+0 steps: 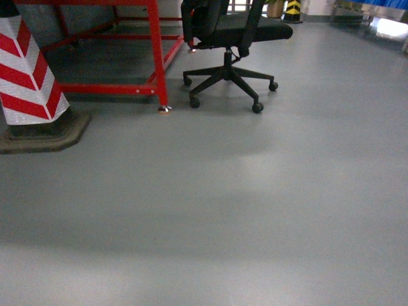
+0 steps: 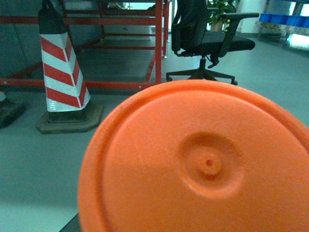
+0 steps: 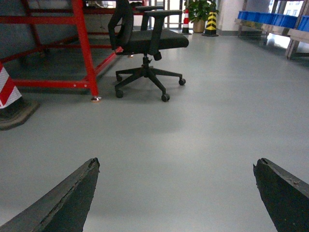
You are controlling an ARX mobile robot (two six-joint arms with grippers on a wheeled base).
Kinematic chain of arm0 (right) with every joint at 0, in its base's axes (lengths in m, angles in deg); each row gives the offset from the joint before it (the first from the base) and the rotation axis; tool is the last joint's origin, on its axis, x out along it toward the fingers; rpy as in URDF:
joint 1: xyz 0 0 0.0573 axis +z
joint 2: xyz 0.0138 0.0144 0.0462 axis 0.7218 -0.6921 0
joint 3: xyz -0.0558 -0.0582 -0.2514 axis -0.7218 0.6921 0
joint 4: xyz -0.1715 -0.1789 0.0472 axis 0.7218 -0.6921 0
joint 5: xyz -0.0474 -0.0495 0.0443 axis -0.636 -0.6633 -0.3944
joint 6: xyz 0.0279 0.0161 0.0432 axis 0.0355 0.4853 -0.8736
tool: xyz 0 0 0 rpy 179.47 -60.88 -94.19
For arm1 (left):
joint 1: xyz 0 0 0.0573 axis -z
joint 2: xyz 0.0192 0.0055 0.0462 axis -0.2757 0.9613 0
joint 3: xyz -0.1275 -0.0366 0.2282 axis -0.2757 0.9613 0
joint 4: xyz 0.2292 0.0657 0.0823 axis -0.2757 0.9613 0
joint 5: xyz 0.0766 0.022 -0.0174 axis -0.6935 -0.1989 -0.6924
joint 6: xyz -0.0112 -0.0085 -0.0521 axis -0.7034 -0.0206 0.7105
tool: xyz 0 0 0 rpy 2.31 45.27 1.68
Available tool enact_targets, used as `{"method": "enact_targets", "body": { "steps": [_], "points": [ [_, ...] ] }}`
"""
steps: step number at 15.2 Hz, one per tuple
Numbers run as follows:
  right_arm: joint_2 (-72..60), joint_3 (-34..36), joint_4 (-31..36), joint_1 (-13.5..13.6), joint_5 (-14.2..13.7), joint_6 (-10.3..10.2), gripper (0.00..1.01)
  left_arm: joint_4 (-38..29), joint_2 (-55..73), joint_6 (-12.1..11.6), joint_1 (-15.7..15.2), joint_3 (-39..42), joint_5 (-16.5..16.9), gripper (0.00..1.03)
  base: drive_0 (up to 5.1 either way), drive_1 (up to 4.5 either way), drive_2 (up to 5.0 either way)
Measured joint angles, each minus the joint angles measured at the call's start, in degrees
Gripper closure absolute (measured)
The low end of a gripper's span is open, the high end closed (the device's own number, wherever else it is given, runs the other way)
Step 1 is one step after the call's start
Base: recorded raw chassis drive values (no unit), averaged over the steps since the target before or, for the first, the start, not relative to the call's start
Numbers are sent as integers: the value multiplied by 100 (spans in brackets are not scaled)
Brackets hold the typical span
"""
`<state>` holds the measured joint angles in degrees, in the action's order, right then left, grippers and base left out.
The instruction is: Pick capacitor and pack into box
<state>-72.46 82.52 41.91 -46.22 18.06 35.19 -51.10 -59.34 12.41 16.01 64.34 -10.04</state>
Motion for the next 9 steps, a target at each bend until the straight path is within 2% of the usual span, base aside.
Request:
{"method": "enact_targets", "body": {
  "steps": [9],
  "points": [
    [0, 0, 9, 0, 0, 0, 3, 7, 0, 0, 0, 0, -2, 59, -503, 243, 243]
  ]
}}
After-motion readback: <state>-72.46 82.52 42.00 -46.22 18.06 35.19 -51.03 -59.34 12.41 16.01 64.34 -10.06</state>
